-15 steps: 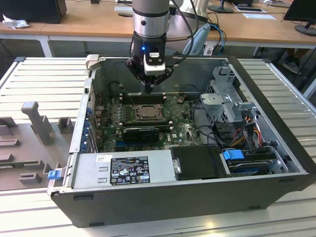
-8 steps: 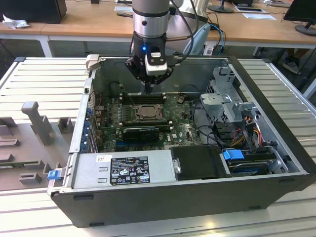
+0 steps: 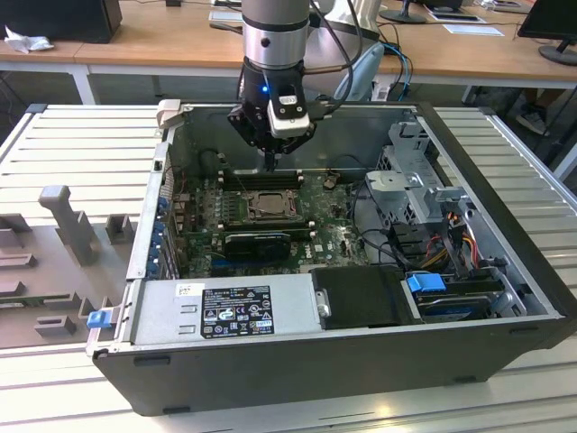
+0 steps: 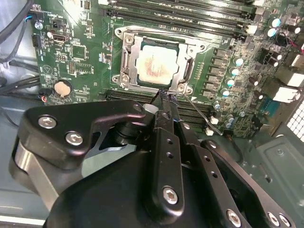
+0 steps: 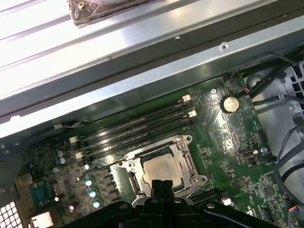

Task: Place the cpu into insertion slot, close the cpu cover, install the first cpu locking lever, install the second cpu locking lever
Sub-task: 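Install the first cpu locking lever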

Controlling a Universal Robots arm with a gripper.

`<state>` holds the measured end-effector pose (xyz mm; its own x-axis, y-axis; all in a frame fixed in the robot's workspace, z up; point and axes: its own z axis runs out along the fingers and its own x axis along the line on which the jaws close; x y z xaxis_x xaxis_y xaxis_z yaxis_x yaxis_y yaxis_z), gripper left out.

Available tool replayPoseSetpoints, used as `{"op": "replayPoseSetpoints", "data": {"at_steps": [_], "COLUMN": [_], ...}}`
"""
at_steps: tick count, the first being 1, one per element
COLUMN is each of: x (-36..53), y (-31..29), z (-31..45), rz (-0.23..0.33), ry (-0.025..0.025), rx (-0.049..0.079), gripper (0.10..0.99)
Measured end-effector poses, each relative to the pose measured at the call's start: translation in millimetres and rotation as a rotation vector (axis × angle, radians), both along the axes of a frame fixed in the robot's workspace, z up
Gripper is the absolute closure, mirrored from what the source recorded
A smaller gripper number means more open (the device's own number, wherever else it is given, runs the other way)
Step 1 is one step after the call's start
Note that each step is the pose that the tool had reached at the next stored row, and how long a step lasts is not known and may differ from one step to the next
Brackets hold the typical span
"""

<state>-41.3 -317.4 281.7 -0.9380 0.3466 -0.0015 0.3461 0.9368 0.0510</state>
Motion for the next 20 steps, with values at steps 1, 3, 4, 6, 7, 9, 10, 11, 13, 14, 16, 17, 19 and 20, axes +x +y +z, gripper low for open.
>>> {"op": "replayPoseSetpoints", "data": {"at_steps": [1, 3, 4, 6, 7, 9, 10, 11, 13, 14, 16, 17, 19, 20], "x": [0.0, 0.0, 0.0, 0.0, 0.0, 0.0, 0.0, 0.0, 0.0, 0.0, 0.0, 0.0, 0.0, 0.0], "y": [0.0, 0.0, 0.0, 0.0, 0.0, 0.0, 0.0, 0.0, 0.0, 0.0, 0.0, 0.0, 0.0, 0.0], "z": [0.0, 0.0, 0.0, 0.0, 0.0, 0.0, 0.0, 0.0, 0.0, 0.0, 0.0, 0.0, 0.0, 0.0], "rz": [0.007, 0.040, 0.055, 0.081, 0.088, 0.107, 0.113, 0.122, 0.145, 0.155, 0.175, 0.187, 0.211, 0.219], "ry": [0.0000, 0.0000, 0.0000, 0.0000, 0.0000, 0.0001, 0.0001, 0.0001, 0.0000, 0.0000, 0.0000, 0.0000, 0.0000, 0.0000], "rx": [0.000, 0.000, 0.000, 0.000, 0.000, 0.000, 0.000, 0.000, 0.000, 0.000, 0.000, 0.000, 0.000, 0.000], "gripper": [0.980, 0.980, 0.980, 0.980, 0.980, 0.980, 0.980, 0.980, 0.980, 0.980, 0.980, 0.980, 0.980, 0.980]}}
